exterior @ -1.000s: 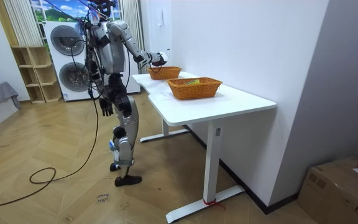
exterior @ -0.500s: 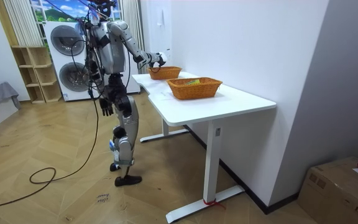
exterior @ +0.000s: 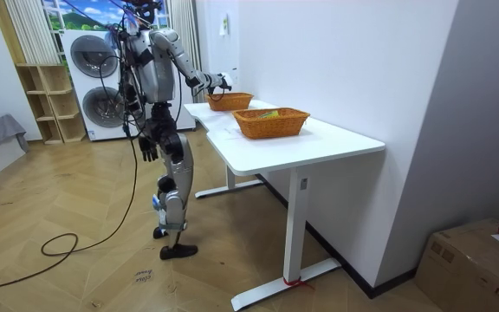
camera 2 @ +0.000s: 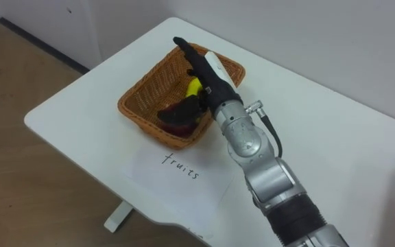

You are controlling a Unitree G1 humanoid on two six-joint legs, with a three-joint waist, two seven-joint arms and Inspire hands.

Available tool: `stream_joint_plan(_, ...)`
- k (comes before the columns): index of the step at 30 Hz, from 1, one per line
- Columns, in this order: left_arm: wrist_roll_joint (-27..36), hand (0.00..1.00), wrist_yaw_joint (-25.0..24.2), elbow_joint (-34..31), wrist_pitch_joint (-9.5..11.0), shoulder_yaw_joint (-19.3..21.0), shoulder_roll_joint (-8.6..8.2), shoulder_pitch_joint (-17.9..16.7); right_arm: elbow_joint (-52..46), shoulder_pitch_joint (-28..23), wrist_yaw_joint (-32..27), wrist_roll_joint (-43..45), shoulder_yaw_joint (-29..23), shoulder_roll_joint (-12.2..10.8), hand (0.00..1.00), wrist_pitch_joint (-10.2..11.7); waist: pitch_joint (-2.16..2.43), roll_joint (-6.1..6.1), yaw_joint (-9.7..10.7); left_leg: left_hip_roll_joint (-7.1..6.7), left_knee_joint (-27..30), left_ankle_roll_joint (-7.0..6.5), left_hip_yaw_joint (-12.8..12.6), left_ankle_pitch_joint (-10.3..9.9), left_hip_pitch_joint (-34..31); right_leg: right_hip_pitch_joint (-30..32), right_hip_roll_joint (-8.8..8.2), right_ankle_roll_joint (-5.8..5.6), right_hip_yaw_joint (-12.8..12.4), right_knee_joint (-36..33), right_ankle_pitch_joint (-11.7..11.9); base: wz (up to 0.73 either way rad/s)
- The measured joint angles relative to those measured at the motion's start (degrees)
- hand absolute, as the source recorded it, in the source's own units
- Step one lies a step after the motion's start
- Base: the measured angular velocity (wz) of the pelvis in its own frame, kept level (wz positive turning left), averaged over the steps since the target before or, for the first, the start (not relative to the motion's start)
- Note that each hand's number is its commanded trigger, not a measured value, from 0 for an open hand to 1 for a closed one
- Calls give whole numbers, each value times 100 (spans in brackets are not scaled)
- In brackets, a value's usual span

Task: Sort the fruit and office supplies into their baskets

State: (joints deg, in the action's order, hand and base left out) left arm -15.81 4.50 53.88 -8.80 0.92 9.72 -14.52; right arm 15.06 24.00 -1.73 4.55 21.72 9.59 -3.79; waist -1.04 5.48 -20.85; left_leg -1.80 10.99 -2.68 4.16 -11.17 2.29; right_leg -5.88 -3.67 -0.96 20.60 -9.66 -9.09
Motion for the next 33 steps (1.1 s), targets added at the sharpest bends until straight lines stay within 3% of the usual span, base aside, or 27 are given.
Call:
stream_joint_plan(12, -3, 0, 1, 1, 0, 0, 0, 22, 83, 3, -1, 36, -1, 0, 0, 0, 2, 3, 21, -2, 0, 0, 1, 0, 15, -12, -16, 0, -5, -2, 0, 0)
stream_joint_plan(26, 1, 0, -123, 5, -2, 1, -2, 2, 272, 368, -128, 54, -39, 19, 0, 1, 26, 42, 72, -4, 21, 0, -1, 0, 15, -18, -17, 0, -4, -5, 0, 0)
stream_joint_plan(33, -3, 0, -211, 20, 11, -1, 0, -9, 158, 477, -326, 30, -69, 160, 0, 16, 55, 83, 225, -4, 32, -1, -72, 0, 50, -10, -10, 0, -102, -4, 0, -5)
